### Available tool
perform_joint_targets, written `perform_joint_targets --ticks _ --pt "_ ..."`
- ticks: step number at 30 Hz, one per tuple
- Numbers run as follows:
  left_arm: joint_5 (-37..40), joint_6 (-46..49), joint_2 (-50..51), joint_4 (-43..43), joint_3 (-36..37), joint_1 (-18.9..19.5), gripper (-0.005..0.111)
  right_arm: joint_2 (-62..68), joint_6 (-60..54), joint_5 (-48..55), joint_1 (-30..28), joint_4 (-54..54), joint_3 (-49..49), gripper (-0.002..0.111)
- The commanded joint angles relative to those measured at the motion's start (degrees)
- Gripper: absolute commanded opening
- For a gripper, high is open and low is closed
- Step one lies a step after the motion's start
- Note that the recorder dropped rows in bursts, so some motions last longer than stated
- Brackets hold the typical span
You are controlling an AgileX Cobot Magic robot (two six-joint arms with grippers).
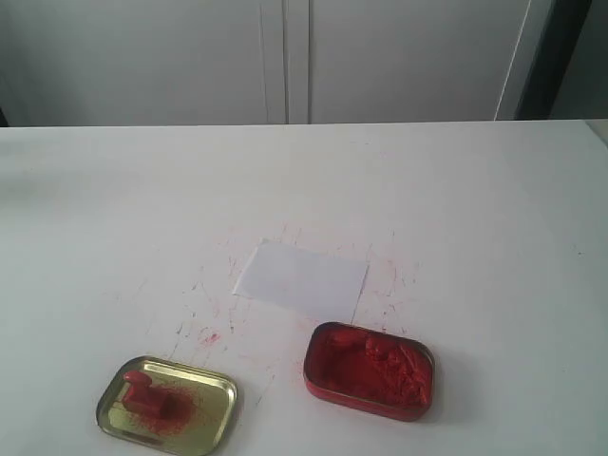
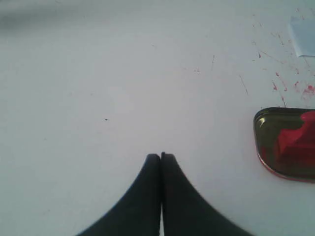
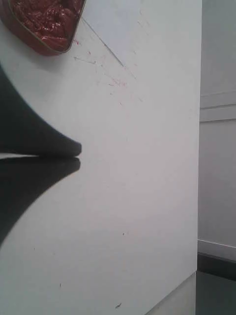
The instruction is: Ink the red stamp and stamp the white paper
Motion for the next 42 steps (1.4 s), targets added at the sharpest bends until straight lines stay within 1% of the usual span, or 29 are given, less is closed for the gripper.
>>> perform_joint_targets --ticks 1,16,21,26,34,36,38,42 --pt "-0.1 0.0 -0.2 -0.2 0.2 0.1 0.000 -0.3 0.0 -0.8 -0.2 -0.3 0.3 0.000" --pt "-0.1 0.0 -0.2 -0.2 0.2 0.1 0.000 -0.3 0.0 -0.8 -0.2 -0.3 0.3 0.000" --pt "-1.1 0.0 -0.2 -0.2 0.2 0.1 0.000 -0.3 0.0 -0.8 -0.2 -0.3 0.3 0.000" --pt "-7.2 0.0 -0.2 -0.2 0.2 0.1 0.000 -0.3 0.0 -0.8 -0.2 -0.3 0.3 0.000" --pt "-22.5 0.0 -0.2 -0.2 0.2 0.1 0.000 -0.3 0.0 -0.8 -0.2 -0.3 0.3 0.000" --pt "-25.1 0.0 -0.2 -0.2 0.2 0.1 0.000 -0.3 0.0 -0.8 -0.2 -0.3 0.3 0.000" --pt "-27.3 0.0 -0.2 -0.2 0.2 0.1 0.000 -0.3 0.0 -0.8 -0.2 -0.3 0.3 0.000" --pt "-27.0 0.0 -0.2 -0.2 0.2 0.1 0.000 -0.3 0.0 -0.8 -0.2 -0.3 0.3 0.000"
